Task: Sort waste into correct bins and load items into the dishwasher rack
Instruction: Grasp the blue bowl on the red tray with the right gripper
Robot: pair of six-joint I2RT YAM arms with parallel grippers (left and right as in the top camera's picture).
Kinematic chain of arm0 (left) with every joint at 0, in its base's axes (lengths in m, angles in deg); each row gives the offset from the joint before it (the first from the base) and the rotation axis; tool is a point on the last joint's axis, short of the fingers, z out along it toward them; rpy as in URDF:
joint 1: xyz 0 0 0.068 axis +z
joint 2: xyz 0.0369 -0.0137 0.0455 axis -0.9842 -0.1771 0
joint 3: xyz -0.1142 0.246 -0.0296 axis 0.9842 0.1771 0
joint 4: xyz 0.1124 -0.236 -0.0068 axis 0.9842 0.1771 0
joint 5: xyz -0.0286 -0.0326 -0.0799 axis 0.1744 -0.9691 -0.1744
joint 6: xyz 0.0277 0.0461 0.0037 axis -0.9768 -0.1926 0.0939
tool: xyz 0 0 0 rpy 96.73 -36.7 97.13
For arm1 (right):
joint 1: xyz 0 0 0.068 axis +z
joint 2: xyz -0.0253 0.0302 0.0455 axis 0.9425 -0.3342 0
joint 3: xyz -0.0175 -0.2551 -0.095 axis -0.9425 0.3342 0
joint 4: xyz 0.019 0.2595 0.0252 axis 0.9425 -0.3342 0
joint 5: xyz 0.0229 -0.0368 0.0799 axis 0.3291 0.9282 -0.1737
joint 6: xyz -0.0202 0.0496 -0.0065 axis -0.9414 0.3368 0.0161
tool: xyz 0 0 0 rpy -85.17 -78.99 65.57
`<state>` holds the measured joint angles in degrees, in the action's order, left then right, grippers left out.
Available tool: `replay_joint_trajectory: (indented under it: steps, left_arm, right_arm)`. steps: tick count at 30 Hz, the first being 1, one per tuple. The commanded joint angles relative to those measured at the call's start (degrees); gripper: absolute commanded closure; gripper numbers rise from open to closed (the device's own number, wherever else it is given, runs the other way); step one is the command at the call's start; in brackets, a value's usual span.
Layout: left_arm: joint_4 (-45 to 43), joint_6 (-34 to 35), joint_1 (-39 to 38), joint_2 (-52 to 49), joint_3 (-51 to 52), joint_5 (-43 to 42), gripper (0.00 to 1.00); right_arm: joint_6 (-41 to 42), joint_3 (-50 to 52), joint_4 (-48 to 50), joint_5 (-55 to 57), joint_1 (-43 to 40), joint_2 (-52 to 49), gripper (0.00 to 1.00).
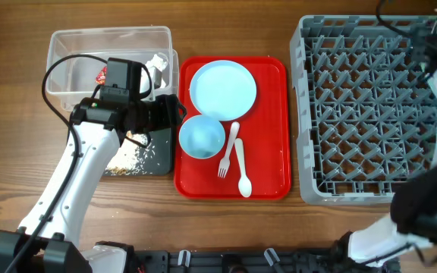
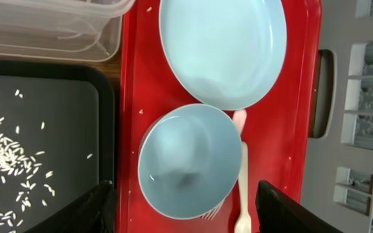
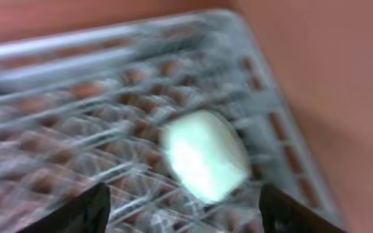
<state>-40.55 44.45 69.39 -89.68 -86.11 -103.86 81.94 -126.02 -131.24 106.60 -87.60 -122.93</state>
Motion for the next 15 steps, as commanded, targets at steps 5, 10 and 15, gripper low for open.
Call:
replay_joint_trajectory:
  steps: [5,10,15]
  left_arm:
    - [7.37,10.97,0.46,0.94,-0.15,16.94,0.17]
    - [10.97,15.82,4.39,0.94,-0.15,19.65,0.10]
    - [11.47,15.85,10.54,0.94,-0.15,18.78,0.03]
  right_arm:
    - [7.91,-0.11,-16.68,-34.27,13.86,4.09,0.25]
    - [10.58,-0.07,-23.71,-34.16,27.08,1.73,0.24]
    - [16.44,0.68,-24.09,-33.75,39.19,-3.28,0.24]
